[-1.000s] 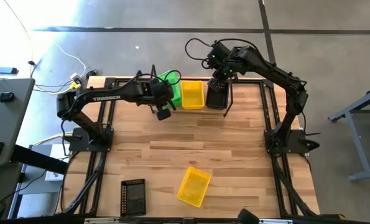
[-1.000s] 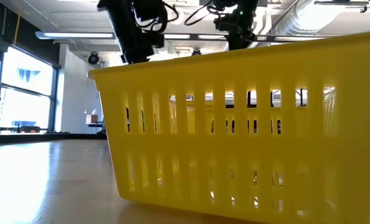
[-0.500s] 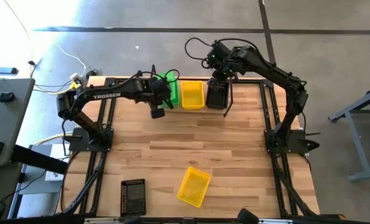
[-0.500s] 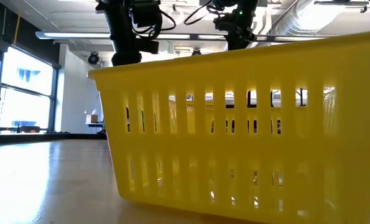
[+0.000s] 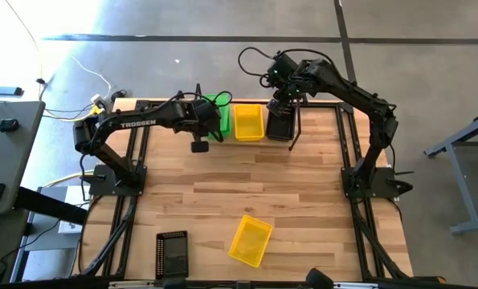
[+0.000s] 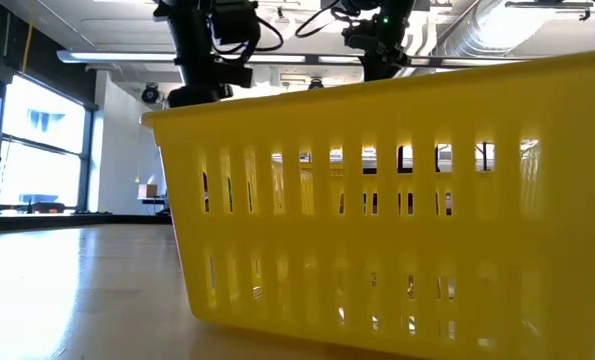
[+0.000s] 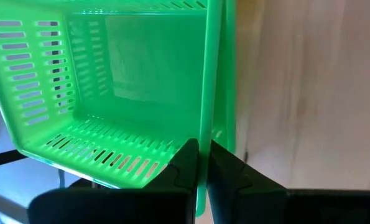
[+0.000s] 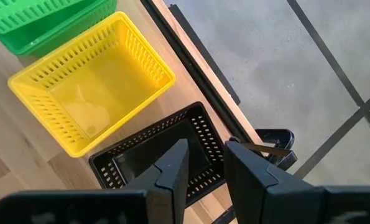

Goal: Stack baskets on shelf by color
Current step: Stack the green bin on top of the green bins on the shelf

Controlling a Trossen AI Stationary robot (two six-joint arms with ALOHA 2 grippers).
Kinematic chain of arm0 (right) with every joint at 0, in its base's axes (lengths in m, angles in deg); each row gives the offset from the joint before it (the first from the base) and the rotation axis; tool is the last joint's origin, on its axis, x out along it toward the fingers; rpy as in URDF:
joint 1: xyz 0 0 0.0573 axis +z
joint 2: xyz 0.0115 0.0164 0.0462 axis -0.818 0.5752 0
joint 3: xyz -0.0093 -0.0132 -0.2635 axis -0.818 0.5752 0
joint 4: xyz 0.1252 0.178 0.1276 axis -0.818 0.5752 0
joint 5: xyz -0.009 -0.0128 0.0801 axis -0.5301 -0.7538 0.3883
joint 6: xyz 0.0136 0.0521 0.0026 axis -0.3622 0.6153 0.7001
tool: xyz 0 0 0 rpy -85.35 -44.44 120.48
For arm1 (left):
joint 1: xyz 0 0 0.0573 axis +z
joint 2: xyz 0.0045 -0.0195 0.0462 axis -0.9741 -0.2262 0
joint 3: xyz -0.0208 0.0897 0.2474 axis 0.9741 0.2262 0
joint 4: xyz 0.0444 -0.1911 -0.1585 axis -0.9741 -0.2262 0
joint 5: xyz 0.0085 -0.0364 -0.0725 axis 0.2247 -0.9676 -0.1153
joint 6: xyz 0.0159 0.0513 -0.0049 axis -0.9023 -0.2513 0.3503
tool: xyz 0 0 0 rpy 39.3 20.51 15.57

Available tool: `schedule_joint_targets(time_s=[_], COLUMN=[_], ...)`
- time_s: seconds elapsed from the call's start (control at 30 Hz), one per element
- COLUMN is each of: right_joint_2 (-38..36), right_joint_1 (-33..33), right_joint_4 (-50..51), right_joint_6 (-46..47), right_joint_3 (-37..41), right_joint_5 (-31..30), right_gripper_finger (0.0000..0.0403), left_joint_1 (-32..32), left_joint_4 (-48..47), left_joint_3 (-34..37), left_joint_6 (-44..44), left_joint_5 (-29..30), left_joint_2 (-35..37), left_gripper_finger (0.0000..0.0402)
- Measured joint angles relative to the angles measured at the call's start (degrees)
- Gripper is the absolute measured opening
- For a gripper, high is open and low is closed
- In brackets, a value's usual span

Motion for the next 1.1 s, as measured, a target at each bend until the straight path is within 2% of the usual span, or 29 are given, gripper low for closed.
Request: schedule_joint_targets(time_s=[0.3,0.87,1.1], right_joint_2=[0.00,0.00,0.00], right_joint_1=[0.00,0.00,0.00], right_joint_4=[0.00,0.00,0.02], right_joint_6=[0.00,0.00,0.00], right_joint_3=[0.00,0.00,0.00], right_joint_5=[0.00,0.00,0.00], right_gripper_finger=[0.0087,0.0087,0.0087], left_joint_1=[0.95,0.89,0.86], left_joint_4=[-1.51,-1.54,-1.27], left_joint_3=[0.00,0.00,0.00], left_joint_6=[0.38,2.77,3.21], left_joint_5=[-0.95,-1.77,-2.37], left_joint_2=[0.00,0.02,0.02], left_gripper_finger=[0.0006,0.0027,0.0068])
